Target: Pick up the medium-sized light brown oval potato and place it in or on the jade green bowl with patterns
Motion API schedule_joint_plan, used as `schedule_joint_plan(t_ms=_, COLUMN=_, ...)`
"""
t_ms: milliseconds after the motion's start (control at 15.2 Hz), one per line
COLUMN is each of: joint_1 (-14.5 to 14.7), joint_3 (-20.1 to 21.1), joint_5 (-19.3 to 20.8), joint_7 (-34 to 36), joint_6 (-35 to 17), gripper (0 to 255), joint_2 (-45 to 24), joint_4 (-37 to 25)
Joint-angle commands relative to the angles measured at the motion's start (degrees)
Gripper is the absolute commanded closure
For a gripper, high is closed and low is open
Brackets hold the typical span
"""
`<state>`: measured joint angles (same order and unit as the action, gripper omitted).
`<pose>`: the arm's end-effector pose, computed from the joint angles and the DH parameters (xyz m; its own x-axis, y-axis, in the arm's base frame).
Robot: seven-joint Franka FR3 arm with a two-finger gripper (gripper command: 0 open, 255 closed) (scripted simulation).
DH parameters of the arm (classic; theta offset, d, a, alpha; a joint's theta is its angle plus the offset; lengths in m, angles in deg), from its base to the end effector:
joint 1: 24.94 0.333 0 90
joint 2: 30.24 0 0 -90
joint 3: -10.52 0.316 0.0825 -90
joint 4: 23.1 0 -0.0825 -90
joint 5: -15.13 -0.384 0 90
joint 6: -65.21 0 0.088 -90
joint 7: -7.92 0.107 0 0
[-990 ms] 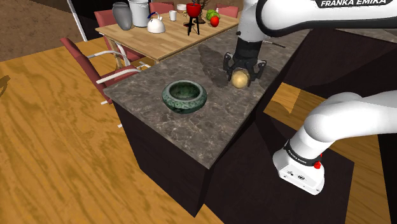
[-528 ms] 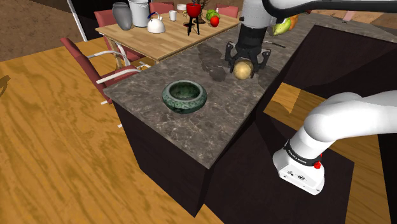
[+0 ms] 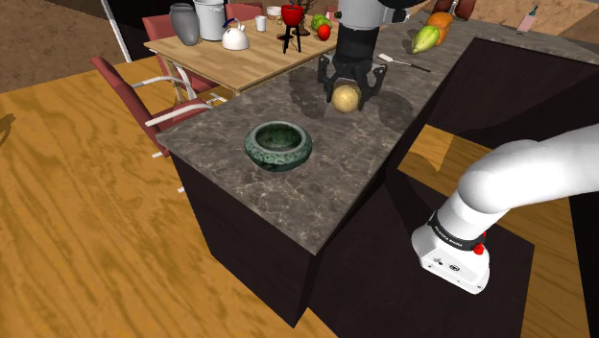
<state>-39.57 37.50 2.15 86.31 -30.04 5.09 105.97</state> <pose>0.3622 0.1358 0.5597 0.3091 -0.9504 0.0350 -0.9509 -0.3081 0.0305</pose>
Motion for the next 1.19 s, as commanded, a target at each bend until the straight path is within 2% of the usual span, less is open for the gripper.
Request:
schedule_joint_plan(t_ms=0, joint_1=-0.37, joint_3=2.59, joint_5=-0.07, joint_7=2.58, joint_6=-0.82, gripper=255, joint_2=-3.36, joint_4=-2.86)
schedule_joint_plan(t_ms=396, joint_1=-2.56, joint_3=11.18, joint_5=3.35, joint_7=11.45, joint_6=-2.64, gripper=255, joint_2=-16.57, joint_4=-14.34)
schedule_joint_plan(t_ms=594, joint_1=-3.34, joint_3=15.81, joint_5=7.35, joint_7=16.95, joint_6=-2.79, gripper=255, joint_2=-24.49, joint_4=-21.08)
schedule_joint_plan(t_ms=660, joint_1=-3.39, joint_3=18.10, joint_5=10.08, joint_7=20.01, joint_6=-2.56, gripper=255, joint_2=-28.90, joint_4=-24.71)
schedule_joint_plan(t_ms=1122, joint_1=-2.98, joint_3=18.09, joint_5=10.10, joint_7=20.15, joint_6=-7.94, gripper=255, joint_2=-29.01, joint_4=-19.39)
